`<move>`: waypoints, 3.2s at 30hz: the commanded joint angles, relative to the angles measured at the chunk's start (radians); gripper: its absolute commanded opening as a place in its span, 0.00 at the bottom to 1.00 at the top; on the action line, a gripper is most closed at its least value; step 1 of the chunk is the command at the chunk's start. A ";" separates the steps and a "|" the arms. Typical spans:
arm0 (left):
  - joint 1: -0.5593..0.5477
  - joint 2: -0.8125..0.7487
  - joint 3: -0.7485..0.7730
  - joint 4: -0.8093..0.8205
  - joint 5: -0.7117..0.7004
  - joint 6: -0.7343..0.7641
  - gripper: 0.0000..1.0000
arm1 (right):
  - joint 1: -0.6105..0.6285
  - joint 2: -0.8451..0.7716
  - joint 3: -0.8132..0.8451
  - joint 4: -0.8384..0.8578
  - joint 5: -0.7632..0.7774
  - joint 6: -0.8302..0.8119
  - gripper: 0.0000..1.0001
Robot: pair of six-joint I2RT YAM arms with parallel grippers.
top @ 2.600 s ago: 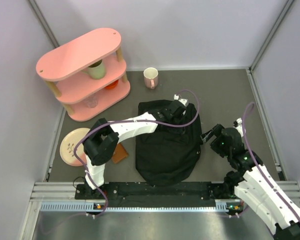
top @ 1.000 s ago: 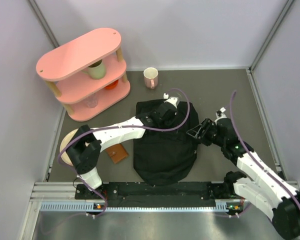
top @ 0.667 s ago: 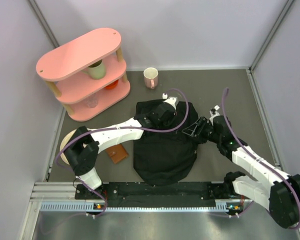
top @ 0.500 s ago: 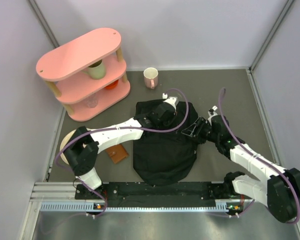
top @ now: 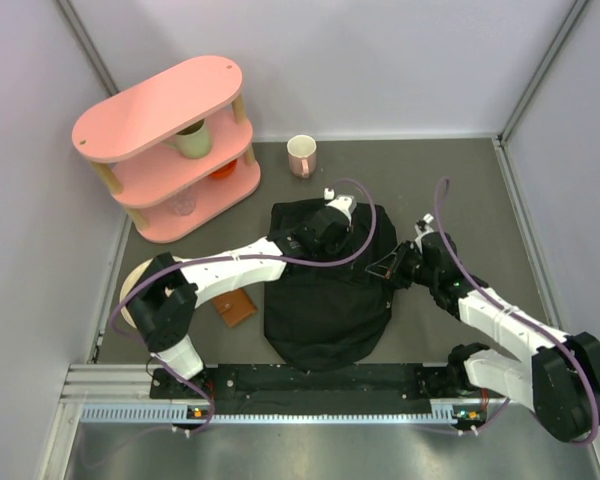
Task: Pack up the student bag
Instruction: Unzip the student bag at the center of the board, then pick up the personal item from the center of the board.
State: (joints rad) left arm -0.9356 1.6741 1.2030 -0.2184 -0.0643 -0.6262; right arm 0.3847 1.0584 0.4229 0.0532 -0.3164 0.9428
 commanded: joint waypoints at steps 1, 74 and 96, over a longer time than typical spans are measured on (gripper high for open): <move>0.001 -0.065 -0.014 0.051 0.001 -0.003 0.00 | -0.006 -0.015 -0.009 0.037 0.007 -0.013 0.00; 0.297 -1.051 -0.775 -0.595 -0.385 -0.539 0.99 | 0.471 0.314 0.631 -0.208 0.000 -0.280 0.92; 0.299 -1.209 -0.957 -0.411 -0.328 -0.678 0.75 | 0.543 0.615 0.824 -0.162 -0.190 -0.257 0.63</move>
State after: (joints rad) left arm -0.6422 0.5381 0.2874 -0.6880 -0.3950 -1.2362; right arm 0.8951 1.6169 1.1656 -0.1699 -0.4522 0.6727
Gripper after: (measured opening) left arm 0.822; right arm 0.659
